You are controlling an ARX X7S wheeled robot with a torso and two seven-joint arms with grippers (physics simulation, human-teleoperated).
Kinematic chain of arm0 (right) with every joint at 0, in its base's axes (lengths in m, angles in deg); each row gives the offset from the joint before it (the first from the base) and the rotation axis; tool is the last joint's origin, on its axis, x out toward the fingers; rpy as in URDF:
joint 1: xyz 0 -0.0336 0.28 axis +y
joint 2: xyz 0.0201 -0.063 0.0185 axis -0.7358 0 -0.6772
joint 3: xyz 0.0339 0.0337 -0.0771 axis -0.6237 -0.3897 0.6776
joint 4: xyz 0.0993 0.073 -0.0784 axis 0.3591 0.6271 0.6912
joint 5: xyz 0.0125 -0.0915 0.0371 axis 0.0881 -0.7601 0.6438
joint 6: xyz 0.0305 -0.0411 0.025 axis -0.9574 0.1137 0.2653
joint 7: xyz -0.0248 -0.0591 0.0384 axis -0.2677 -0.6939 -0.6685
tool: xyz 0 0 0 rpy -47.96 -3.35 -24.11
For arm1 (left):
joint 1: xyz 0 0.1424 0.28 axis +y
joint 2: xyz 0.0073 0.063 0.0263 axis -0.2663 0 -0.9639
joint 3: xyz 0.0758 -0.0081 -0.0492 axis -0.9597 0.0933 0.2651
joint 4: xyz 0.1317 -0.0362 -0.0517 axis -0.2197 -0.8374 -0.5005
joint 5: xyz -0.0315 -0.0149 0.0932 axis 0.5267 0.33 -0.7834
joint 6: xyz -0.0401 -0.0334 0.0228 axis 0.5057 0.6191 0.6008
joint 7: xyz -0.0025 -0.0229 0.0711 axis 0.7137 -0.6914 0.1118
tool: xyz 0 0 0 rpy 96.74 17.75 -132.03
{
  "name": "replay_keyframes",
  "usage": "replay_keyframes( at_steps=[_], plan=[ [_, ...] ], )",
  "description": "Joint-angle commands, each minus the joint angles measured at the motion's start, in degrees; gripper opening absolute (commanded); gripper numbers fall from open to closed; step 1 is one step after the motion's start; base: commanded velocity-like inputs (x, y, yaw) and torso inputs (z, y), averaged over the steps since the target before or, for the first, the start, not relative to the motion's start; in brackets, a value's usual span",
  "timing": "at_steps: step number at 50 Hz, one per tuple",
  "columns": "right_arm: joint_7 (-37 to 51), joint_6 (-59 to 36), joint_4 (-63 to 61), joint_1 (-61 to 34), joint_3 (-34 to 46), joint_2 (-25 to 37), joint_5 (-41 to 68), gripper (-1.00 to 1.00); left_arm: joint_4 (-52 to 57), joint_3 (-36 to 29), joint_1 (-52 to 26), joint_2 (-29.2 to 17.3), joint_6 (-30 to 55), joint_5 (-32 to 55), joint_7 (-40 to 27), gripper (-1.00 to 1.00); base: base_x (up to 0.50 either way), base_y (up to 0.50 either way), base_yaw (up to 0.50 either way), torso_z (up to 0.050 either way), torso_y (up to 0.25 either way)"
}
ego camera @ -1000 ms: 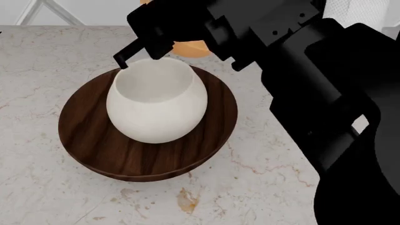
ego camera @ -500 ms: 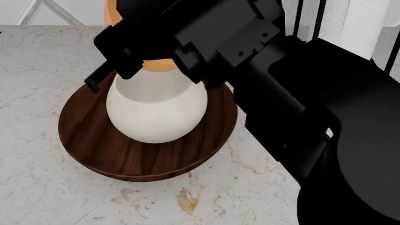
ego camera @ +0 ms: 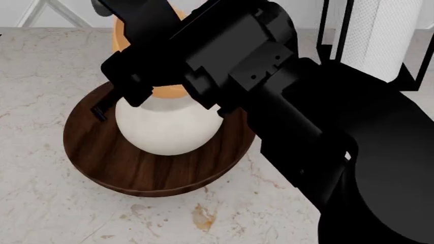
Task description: Stack the bowls from largest to smallest.
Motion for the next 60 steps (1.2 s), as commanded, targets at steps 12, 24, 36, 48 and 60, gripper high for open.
replay_keyframes(
  at_steps=[12, 24, 36, 48, 60],
  plan=[
    [-0.81, -2.78, -3.48, 1.24, -1.30, -1.23, -2.82, -1.00, -0.66, 1.40, 0.46, 1.25, -1.65, -1.63, 1.38, 1.00, 0.00, 0.00, 0.00, 0.000, 0.000],
    [-1.23, -4.47, -4.43, -0.30, -1.45, -1.24, -4.80, -1.00, -0.64, 1.96, 0.62, 0.75, -1.93, -0.77, 1.02, 1.00, 0.00, 0.00, 0.00, 0.000, 0.000],
    [-1.49, -5.58, -5.14, -1.23, -1.50, -1.23, -6.91, -1.00, -0.48, 1.52, 0.47, 0.66, -2.18, -0.53, 0.74, 1.00, 0.00, 0.00, 0.00, 0.000, 0.001],
    [0.82, -6.35, -4.36, -3.03, -1.49, -1.23, -4.35, 1.00, -0.30, 1.32, 0.63, 0.93, -2.30, -1.02, 1.11, 1.00, 0.00, 0.00, 0.00, 0.000, 0.000],
    [1.68, -5.69, -3.91, -6.42, -1.44, -1.23, -1.85, 1.00, -0.12, 0.93, 0.59, 0.95, -2.48, -1.03, 1.04, 1.00, 0.00, 0.00, 0.00, 0.000, 0.000]
  ],
)
